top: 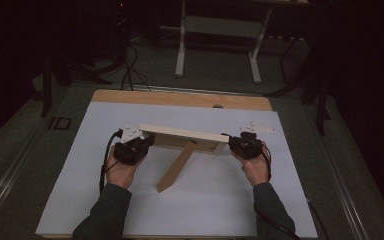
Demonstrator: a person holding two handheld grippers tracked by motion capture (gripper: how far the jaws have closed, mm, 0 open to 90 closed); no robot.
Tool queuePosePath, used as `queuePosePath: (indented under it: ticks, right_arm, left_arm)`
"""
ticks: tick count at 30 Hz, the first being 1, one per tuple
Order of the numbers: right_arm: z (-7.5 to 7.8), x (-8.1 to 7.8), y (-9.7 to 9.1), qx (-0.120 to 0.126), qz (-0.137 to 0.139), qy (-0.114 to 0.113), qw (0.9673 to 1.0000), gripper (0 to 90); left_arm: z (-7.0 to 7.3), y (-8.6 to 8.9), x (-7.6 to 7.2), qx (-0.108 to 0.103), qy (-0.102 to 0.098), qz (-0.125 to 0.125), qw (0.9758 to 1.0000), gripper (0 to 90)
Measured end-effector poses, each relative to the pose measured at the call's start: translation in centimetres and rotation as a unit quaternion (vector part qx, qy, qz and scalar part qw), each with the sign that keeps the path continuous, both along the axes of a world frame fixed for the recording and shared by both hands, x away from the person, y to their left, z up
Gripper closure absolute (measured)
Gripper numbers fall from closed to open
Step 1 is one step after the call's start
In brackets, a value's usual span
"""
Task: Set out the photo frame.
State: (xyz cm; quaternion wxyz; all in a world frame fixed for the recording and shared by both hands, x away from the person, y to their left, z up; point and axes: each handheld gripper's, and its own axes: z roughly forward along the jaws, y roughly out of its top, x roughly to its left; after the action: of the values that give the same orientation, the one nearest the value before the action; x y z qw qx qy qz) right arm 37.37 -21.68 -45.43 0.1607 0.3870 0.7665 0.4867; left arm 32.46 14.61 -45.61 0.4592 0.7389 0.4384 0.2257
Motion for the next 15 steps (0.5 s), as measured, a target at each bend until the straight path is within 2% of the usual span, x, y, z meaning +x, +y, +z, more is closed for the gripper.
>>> queuePosePath:
  ticks: [7,15]
  right_arm:
    - [0.74,-0.27,-0.28,0.008,0.011,-0.002,0.9999,90.0]
    - [1.01,-0.45,-0.37,0.006,0.016,-0.003,0.9998,90.0]
  left_arm:
    - [0.00,-0.25,0.03,0.001,0.001,-0.003,1.0000,90.0]
    - [0.34,-0.84,0.14,-0.001,-0.002,-0.007,1.0000,90.0]
